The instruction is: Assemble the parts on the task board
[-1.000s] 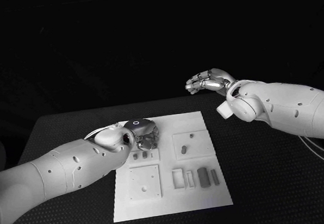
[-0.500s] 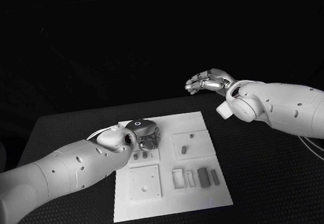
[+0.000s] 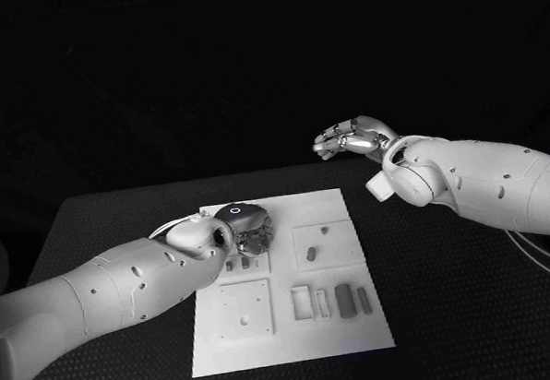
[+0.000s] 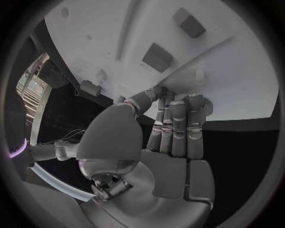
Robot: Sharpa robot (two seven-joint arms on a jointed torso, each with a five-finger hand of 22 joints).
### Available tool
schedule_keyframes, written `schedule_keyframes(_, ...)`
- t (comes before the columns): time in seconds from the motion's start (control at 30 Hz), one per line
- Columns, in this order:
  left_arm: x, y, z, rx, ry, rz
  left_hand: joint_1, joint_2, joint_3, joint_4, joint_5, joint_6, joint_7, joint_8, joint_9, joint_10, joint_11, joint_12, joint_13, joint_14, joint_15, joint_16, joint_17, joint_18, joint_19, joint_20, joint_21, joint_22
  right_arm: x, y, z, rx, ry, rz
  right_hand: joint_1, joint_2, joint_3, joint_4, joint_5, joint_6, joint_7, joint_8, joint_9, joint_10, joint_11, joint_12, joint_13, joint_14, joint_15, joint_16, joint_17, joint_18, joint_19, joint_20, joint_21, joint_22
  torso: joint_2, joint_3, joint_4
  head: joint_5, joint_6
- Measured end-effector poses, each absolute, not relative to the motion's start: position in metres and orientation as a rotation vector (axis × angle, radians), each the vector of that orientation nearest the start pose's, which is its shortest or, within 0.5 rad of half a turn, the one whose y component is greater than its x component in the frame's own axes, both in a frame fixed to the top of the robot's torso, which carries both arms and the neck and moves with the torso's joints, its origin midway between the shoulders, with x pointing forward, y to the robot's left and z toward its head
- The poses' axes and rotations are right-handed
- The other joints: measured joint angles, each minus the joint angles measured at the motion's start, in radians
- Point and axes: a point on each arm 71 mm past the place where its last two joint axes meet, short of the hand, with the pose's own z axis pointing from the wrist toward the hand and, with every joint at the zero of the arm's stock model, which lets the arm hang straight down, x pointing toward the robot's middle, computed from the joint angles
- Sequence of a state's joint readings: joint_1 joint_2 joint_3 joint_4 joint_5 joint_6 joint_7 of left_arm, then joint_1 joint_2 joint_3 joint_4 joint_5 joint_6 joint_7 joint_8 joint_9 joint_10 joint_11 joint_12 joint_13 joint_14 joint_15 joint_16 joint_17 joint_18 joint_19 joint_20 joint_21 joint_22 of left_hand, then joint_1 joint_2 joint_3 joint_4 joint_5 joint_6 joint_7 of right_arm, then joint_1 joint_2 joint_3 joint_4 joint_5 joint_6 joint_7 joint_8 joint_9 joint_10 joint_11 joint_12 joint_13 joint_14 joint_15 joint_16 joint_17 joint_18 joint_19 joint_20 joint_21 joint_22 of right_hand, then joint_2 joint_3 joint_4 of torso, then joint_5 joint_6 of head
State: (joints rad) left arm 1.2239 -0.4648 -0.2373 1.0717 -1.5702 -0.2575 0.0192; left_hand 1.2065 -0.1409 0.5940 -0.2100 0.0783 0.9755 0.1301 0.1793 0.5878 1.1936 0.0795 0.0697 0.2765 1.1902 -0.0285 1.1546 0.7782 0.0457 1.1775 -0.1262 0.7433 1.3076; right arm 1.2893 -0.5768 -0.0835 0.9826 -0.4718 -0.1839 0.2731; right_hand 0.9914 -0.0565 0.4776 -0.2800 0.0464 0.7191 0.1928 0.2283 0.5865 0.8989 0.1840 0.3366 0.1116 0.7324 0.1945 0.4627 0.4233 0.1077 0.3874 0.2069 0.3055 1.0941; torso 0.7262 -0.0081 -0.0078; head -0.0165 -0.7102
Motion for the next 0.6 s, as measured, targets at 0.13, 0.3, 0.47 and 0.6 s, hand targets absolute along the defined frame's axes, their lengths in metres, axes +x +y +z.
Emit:
schedule_keyframes(0.13,0.5293,0.1278,-0.2593,0.512,1.763,-0.540,0.000,0.000,0.000,0.000,0.000,0.002,-0.002,0.006,0.000,0.000,0.000,0.000,0.001,0.000,0.000,0.006,-0.004,0.000,0.000,0.000,0.004,0.000,0.5839,-0.2241,-0.1734,0.633,1.580,1.158,0.000,0.000,0.000,0.000,0.000,0.000,0.000,0.000,0.000,0.000,0.000,0.000,-0.001,0.000,0.000,0.000,0.001,0.000,0.000,0.000,0.000,0.000,0.000,0.0002,0.0006,0.000,0.000)
schedule_keyframes(0.3,0.5293,0.1273,-0.2593,0.514,1.764,-0.539,0.004,0.004,0.002,-0.001,0.000,0.028,0.000,0.021,-0.001,0.021,-0.005,0.005,0.007,0.007,-0.007,0.015,-0.011,0.000,0.004,-0.004,0.011,0.000,0.5839,-0.2241,-0.1734,0.633,1.580,1.158,0.000,0.000,0.000,0.000,0.000,0.000,0.000,0.000,-0.001,0.000,0.000,0.000,-0.001,0.000,0.000,0.000,0.001,0.000,0.000,0.000,0.000,0.000,0.000,0.0002,0.0006,0.000,0.000)
schedule_keyframes(0.47,0.5296,0.1262,-0.2588,0.517,1.762,-0.536,0.023,0.012,0.014,-0.014,0.000,0.050,-0.006,0.036,0.001,0.046,-0.014,0.014,0.019,0.016,-0.013,0.019,-0.020,0.000,0.014,-0.007,0.012,0.000,0.5839,-0.2238,-0.1734,0.633,1.580,1.159,0.000,0.000,0.000,0.000,0.000,0.000,0.000,0.000,-0.001,0.000,0.000,0.000,0.000,0.000,0.000,0.000,0.001,0.000,0.000,0.000,0.000,0.000,0.000,-0.0003,0.0006,0.000,0.000)
schedule_keyframes(0.6,0.5298,0.1258,-0.2584,0.519,1.758,-0.536,0.029,0.019,0.023,-0.017,0.000,0.063,-0.009,0.044,0.003,0.063,-0.019,0.018,0.025,0.020,-0.016,0.027,-0.026,-0.001,0.017,-0.010,0.018,0.000,0.5839,-0.2236,-0.1734,0.633,1.581,1.159,0.000,0.000,0.000,0.000,0.000,0.000,0.000,0.000,-0.001,0.000,0.000,0.000,-0.001,0.000,0.000,0.000,0.001,0.000,0.000,0.000,0.000,0.001,0.000,-0.0002,0.0006,-0.001,0.000)
